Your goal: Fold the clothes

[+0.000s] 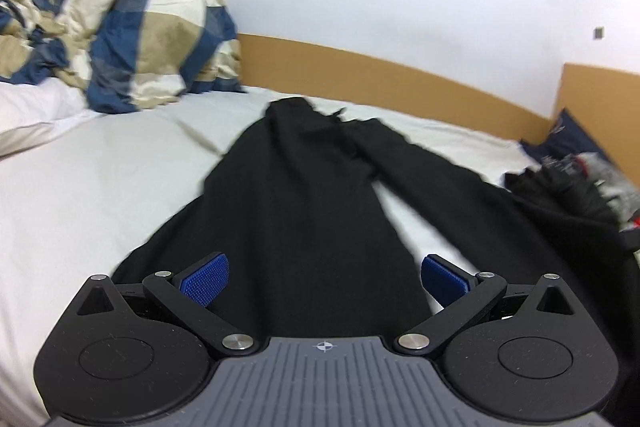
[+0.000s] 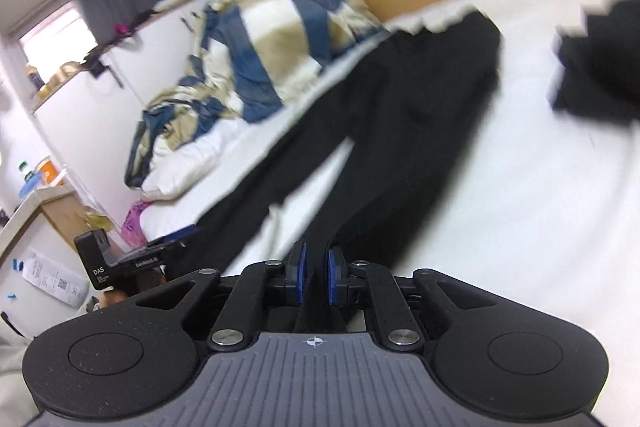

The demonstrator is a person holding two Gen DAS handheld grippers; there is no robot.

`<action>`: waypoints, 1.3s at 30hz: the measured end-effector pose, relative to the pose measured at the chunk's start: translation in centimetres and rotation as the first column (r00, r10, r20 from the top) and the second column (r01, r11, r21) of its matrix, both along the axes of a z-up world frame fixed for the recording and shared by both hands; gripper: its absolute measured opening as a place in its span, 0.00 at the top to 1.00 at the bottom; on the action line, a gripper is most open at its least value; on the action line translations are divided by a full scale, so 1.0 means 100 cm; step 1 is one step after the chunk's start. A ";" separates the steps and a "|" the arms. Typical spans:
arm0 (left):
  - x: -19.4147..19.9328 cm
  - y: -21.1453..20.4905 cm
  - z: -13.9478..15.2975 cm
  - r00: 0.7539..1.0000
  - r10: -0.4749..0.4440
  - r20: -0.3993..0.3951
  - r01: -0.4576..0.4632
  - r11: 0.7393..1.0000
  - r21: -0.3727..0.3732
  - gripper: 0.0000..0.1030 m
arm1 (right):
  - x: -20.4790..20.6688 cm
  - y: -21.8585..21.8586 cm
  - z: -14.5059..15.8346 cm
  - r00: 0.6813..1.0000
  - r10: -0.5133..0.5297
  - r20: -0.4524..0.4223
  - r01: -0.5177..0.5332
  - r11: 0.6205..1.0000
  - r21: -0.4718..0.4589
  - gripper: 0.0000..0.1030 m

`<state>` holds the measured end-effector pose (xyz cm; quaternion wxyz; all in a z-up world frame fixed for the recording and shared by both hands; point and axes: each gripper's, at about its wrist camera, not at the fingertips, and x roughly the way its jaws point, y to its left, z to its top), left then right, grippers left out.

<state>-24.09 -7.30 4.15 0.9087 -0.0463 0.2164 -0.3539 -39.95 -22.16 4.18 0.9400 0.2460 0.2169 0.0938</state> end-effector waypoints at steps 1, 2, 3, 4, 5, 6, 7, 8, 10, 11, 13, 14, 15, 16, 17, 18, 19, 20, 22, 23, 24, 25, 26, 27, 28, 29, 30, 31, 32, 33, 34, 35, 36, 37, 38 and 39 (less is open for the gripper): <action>0.000 -0.004 0.007 0.999 -0.033 -0.012 0.032 0.999 -0.022 0.01 | 0.005 0.004 0.002 1.000 0.004 -0.002 -0.004 1.000 -0.018 0.89; -0.001 -0.010 0.014 0.997 -0.072 -0.021 0.072 0.997 -0.042 0.01 | 0.009 0.008 0.003 1.000 0.006 -0.006 -0.006 0.999 -0.036 0.89; -0.001 -0.015 0.020 0.993 -0.113 -0.028 0.111 0.992 -0.061 0.01 | 0.013 0.012 0.003 1.000 0.009 -0.010 -0.009 0.999 -0.044 0.89; -0.003 -0.023 0.026 0.988 -0.153 -0.028 0.151 0.986 -0.070 0.01 | 0.017 0.013 0.001 1.000 0.003 -0.010 -0.003 0.999 -0.037 0.89; -0.005 -0.032 0.031 0.983 -0.185 -0.020 0.183 0.980 -0.073 0.01 | 0.021 0.014 0.000 1.000 -0.004 -0.010 0.004 1.000 -0.028 0.89; -0.007 -0.042 0.036 0.977 -0.212 -0.012 0.211 0.975 -0.073 0.01 | 0.025 0.017 -0.003 1.000 -0.006 -0.015 0.006 0.999 -0.032 0.89; -0.007 -0.056 0.041 0.976 -0.217 -0.008 0.216 0.975 -0.057 0.01 | 0.028 0.021 -0.007 1.000 -0.007 -0.021 0.006 0.999 -0.038 0.89; -0.007 -0.073 0.046 0.975 -0.221 -0.016 0.220 0.975 -0.030 0.01 | 0.030 0.027 -0.009 0.999 -0.016 -0.031 0.014 0.997 -0.077 0.89; -0.003 -0.112 0.052 0.958 -0.279 -0.068 0.282 0.959 0.036 0.01 | 0.028 0.036 -0.009 0.999 -0.027 -0.033 0.023 0.990 -0.140 0.89; -0.002 -0.134 0.053 0.942 -0.322 -0.097 0.329 0.942 0.065 0.01 | 0.027 0.038 -0.010 0.999 -0.041 -0.036 0.035 0.989 -0.147 0.89; 0.000 -0.177 0.055 0.905 -0.395 -0.158 0.415 0.902 0.122 0.01 | 0.024 0.038 -0.015 0.998 -0.048 -0.037 0.042 0.988 -0.148 0.89; 0.001 -0.196 0.054 0.902 -0.392 -0.180 0.420 0.893 0.159 0.01 | 0.022 0.039 -0.017 0.998 -0.053 -0.032 0.047 0.987 -0.157 0.89; 0.002 -0.215 0.052 0.899 -0.388 -0.205 0.426 0.884 0.195 0.01 | 0.021 0.040 -0.019 0.998 -0.055 -0.028 0.050 0.985 -0.164 0.89; 0.004 -0.230 0.048 0.892 -0.378 -0.246 0.432 0.873 0.225 0.01 | 0.021 0.041 -0.023 0.998 -0.056 -0.021 0.052 0.986 -0.161 0.89; 0.006 -0.244 0.045 0.885 -0.367 -0.285 0.439 0.862 0.253 0.02 | 0.020 0.042 -0.027 0.998 -0.058 -0.012 0.055 0.987 -0.153 0.89; 0.007 -0.253 0.042 0.879 -0.357 -0.316 0.444 0.854 0.273 0.09 | 0.020 0.043 -0.030 0.998 -0.060 -0.004 0.059 0.987 -0.147 0.89; 0.008 -0.261 0.039 0.873 -0.347 -0.342 0.450 0.844 0.293 0.23 | 0.020 0.044 -0.033 0.998 -0.062 0.004 0.062 0.988 -0.142 0.89; 0.007 -0.266 0.036 0.872 -0.342 -0.352 0.455 0.832 0.318 0.29 | 0.020 0.045 -0.035 0.997 -0.070 0.013 0.071 0.987 -0.142 0.89; 0.003 -0.274 0.032 0.863 -0.348 -0.366 0.475 0.806 0.353 0.44 | 0.016 0.042 -0.038 0.997 -0.069 0.030 0.072 0.990 -0.124 0.89; 0.003 -0.275 0.030 0.857 -0.350 -0.378 0.482 0.804 0.348 0.53 | 0.015 0.040 -0.039 0.997 -0.068 0.038 0.072 0.991 -0.114 0.89; 0.003 -0.277 0.028 0.851 -0.351 -0.391 0.489 0.802 0.343 0.73 | 0.013 0.038 -0.041 0.997 -0.067 0.046 0.072 0.992 -0.104 0.89; 0.003 -0.277 0.028 0.845 -0.348 -0.405 0.491 0.805 0.333 0.83 | 0.011 0.037 -0.042 0.996 -0.067 0.055 0.072 0.993 -0.094 0.89; 0.003 -0.276 0.029 0.846 -0.345 -0.406 0.487 0.811 0.325 0.89 | 0.009 0.035 -0.043 0.996 -0.066 0.061 0.071 0.993 -0.090 0.89; 0.002 -0.274 0.031 0.843 -0.351 -0.407 0.491 0.812 0.316 0.94 | 0.006 0.033 -0.044 0.996 -0.065 0.068 0.071 0.994 -0.087 0.89; 0.002 -0.273 0.033 0.841 -0.357 -0.407 0.494 0.813 0.308 0.96 | 0.004 0.032 -0.044 0.995 -0.065 0.074 0.071 0.994 -0.084 0.89; 0.004 -0.272 0.036 0.841 -0.360 -0.404 0.494 0.817 0.299 0.96 | 0.001 0.030 -0.044 0.995 -0.062 0.081 0.068 0.995 -0.078 0.88; 0.006 -0.270 0.039 0.841 -0.364 -0.401 0.493 0.821 0.288 0.96 | -0.003 0.028 -0.043 0.994 -0.059 0.087 0.065 0.995 -0.072 0.88; 0.008 -0.265 0.044 0.846 -0.362 -0.391 0.483 0.831 0.275 0.96 | -0.006 0.028 -0.042 0.994 -0.054 0.091 0.061 0.995 -0.074 0.86; 0.009 -0.261 0.049 0.863 -0.345 -0.370 0.455 0.849 0.269 0.96 | -0.012 0.027 -0.040 0.994 -0.047 0.096 0.055 0.995 -0.080 0.71; 0.010 -0.252 0.054 0.880 -0.323 -0.348 0.424 0.864 0.271 0.95 | -0.017 0.026 -0.039 0.994 -0.044 0.099 0.053 0.994 -0.092 0.44; 0.011 -0.246 0.057 0.890 -0.312 -0.332 0.409 0.869 0.278 0.95 | -0.021 0.026 -0.039 0.994 -0.041 0.102 0.051 0.993 -0.104 0.31; 0.012 -0.239 0.059 0.893 -0.309 -0.326 0.403 0.873 0.276 0.95 | -0.024 0.024 -0.041 0.996 -0.035 0.088 0.044 0.994 -0.105 0.21; 0.014 -0.232 0.061 0.896 -0.306 -0.321 0.397 0.876 0.273 0.95 | -0.026 0.021 -0.044 0.997 -0.028 0.072 0.036 0.994 -0.104 0.21; 0.016 -0.225 0.063 0.895 -0.305 -0.325 0.395 0.881 0.260 0.95 | -0.028 0.020 -0.047 0.999 -0.017 0.046 0.021 0.996 -0.089 0.21; 0.019 -0.219 0.066 0.893 -0.306 -0.329 0.394 0.886 0.245 0.95 | -0.029 0.019 -0.050 1.000 -0.005 0.019 0.006 0.997 -0.072 0.21; 0.022 -0.212 0.071 0.894 -0.306 -0.328 0.390 0.891 0.231 0.95 | -0.030 0.022 -0.052 1.000 0.021 -0.009 -0.022 0.997 -0.080 0.22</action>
